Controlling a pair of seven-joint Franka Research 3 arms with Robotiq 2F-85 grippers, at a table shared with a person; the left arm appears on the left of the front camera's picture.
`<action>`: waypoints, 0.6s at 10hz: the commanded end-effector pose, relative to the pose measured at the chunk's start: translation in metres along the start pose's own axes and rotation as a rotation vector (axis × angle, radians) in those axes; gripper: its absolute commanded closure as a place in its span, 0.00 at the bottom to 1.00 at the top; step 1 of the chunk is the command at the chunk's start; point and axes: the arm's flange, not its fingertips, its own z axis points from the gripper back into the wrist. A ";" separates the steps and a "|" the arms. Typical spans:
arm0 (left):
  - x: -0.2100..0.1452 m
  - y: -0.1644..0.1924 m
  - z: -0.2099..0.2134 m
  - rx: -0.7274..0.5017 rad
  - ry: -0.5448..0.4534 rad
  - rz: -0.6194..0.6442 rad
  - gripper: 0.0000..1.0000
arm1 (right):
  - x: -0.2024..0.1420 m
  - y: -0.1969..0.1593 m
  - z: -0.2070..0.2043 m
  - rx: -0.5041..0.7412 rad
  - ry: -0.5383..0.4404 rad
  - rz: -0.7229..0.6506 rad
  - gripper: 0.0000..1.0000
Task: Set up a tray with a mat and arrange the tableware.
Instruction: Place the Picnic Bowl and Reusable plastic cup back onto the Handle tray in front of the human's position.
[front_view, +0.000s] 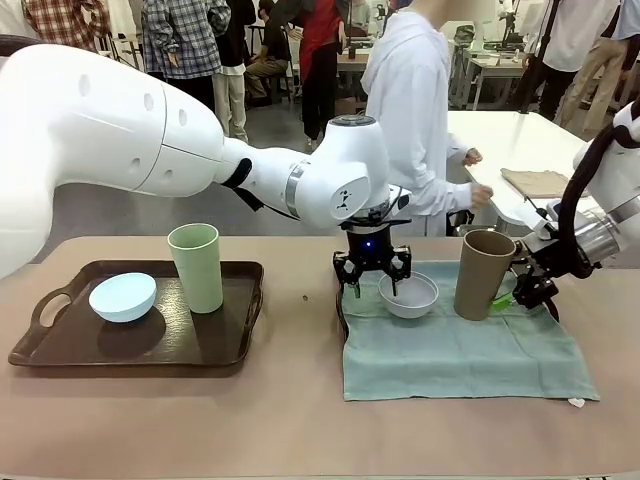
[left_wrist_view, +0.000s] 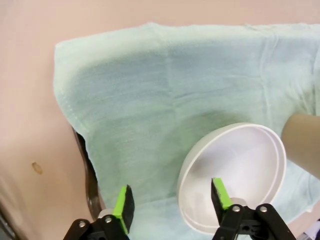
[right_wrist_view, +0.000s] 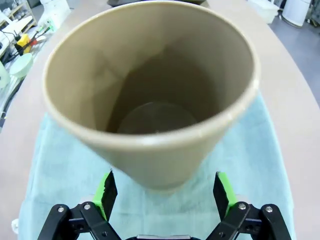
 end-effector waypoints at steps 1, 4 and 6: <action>-0.007 0.009 0.013 -0.014 0.004 -0.021 0.15 | 0.008 0.006 0.014 -0.011 0.052 -0.104 0.00; -0.037 0.015 0.055 -0.001 -0.038 -0.087 0.15 | 0.048 0.032 0.049 -0.107 0.247 -0.435 0.00; -0.061 0.020 0.095 0.032 -0.082 -0.131 0.15 | 0.076 0.047 0.067 -0.215 0.406 -0.631 0.00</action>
